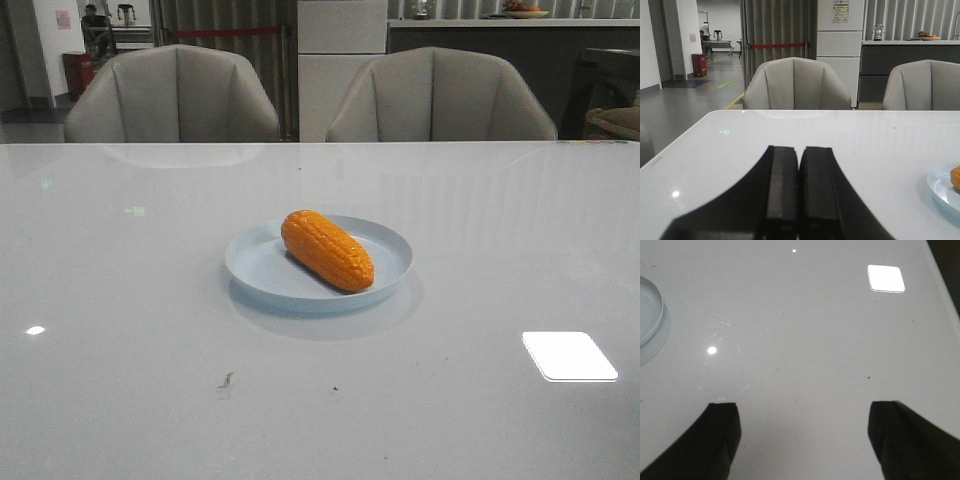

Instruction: Place corn on plate with both arms

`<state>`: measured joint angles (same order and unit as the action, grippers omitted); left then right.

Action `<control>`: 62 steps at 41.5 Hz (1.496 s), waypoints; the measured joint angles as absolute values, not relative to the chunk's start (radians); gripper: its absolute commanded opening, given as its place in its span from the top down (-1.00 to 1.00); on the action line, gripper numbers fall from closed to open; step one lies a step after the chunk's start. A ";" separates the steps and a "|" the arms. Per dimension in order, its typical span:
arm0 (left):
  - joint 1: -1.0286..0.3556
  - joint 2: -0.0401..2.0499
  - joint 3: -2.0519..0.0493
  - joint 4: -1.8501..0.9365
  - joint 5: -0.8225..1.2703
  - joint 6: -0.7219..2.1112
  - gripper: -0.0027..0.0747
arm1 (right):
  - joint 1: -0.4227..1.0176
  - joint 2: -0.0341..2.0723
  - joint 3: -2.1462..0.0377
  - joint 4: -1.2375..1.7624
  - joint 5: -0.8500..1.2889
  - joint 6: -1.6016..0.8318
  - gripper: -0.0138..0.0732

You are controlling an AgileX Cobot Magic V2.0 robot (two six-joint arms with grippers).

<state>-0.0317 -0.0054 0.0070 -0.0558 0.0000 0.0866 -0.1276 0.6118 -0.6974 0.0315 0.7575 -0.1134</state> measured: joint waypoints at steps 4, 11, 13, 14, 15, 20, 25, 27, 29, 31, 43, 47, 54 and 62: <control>-0.032 -0.005 0.007 -0.056 0.000 0.087 0.70 | -0.128 0.599 -0.697 0.025 0.758 -0.113 -0.76; -0.032 -0.005 0.007 -0.056 0.005 0.087 0.70 | -0.087 0.546 -0.691 0.014 0.757 -0.113 -0.62; -0.032 -0.005 0.007 -0.056 0.005 0.087 0.70 | -0.052 0.517 -0.691 0.013 0.757 -0.113 -0.52; -0.032 -0.005 0.007 -0.056 0.005 0.087 0.70 | -0.038 0.506 -0.691 0.013 0.757 -0.113 -0.44; -0.032 -0.005 0.007 -0.056 0.005 0.087 0.70 | -0.018 0.491 -0.691 0.013 0.757 -0.113 -0.37; -0.032 -0.005 0.007 -0.056 0.005 0.087 0.70 | 0.058 0.430 -0.691 0.013 0.757 -0.113 0.01; -0.032 -0.005 0.007 -0.056 0.005 0.087 0.70 | 0.092 0.380 -0.678 0.013 0.756 -0.113 0.37; -0.032 -0.005 0.007 -0.056 0.005 0.087 0.70 | 0.095 0.358 -0.656 0.013 0.743 -0.113 0.57; -0.032 -0.005 0.007 -0.056 0.005 0.087 0.70 | 0.095 0.331 -0.624 0.013 0.719 -0.113 0.66; -0.032 -0.005 0.007 -0.056 0.005 0.087 0.70 | 0.095 0.297 -0.574 0.013 0.667 -0.113 0.61; -0.032 -0.005 0.007 -0.056 0.005 0.087 0.70 | 0.095 0.084 -0.236 0.051 0.211 -0.113 0.61; -0.032 -0.005 0.007 -0.056 0.005 0.087 0.70 | 0.095 0.021 -0.135 0.084 0.095 -0.113 0.61; -0.032 -0.005 0.007 -0.056 0.005 0.087 0.70 | 0.095 -0.011 0.005 0.128 0.018 -0.113 0.61; -0.032 -0.005 0.007 -0.056 0.005 0.087 0.70 | 0.095 -0.011 0.029 0.133 0.091 -0.113 0.61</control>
<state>-0.0317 -0.0054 0.0070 -0.0558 0.0052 0.0866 0.0945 -0.0106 0.0290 0.1329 0.0915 -0.1134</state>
